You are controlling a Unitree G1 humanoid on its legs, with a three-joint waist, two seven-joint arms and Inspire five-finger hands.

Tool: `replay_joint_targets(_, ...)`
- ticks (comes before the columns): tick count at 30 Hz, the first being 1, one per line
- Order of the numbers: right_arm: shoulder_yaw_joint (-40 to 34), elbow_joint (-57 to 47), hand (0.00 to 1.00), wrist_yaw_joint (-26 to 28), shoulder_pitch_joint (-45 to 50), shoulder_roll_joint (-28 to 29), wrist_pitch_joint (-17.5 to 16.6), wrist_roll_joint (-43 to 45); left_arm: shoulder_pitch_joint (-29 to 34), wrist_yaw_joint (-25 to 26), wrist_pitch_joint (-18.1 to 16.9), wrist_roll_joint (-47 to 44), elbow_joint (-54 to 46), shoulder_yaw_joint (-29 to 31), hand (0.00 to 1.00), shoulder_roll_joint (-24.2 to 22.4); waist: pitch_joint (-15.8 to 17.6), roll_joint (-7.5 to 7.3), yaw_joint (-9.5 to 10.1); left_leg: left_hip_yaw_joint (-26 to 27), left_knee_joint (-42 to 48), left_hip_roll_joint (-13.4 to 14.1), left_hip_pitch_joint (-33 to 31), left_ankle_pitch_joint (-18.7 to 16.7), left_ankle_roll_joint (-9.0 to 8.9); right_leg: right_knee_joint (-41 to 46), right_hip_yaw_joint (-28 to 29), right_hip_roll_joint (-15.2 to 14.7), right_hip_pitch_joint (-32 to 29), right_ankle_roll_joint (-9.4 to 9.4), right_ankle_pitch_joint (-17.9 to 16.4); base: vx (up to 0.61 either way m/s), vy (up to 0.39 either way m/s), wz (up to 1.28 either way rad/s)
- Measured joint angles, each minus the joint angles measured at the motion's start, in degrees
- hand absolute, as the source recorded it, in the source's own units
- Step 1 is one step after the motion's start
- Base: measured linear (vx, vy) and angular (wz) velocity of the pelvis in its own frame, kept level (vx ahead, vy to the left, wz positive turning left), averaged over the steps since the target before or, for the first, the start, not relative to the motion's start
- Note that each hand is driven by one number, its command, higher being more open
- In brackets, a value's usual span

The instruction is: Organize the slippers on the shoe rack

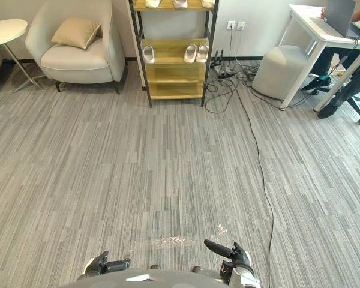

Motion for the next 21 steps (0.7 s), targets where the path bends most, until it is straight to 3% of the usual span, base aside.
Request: replay_joint_targets(21, 0.0, 0.07, 1.0, 0.0, 0.02, -0.06, 0.02, 0.01, -0.01, 0.29, -0.02, 0.87, 0.15, -0.11, 1.0, -0.11, -0.15, 0.22, 0.0, 0.14, -0.08, 0.0, -0.29, 0.0, 0.01, -0.88, -0.03, 0.12, 0.1, 0.09, 0.32, 0.0, -0.006, 0.0)
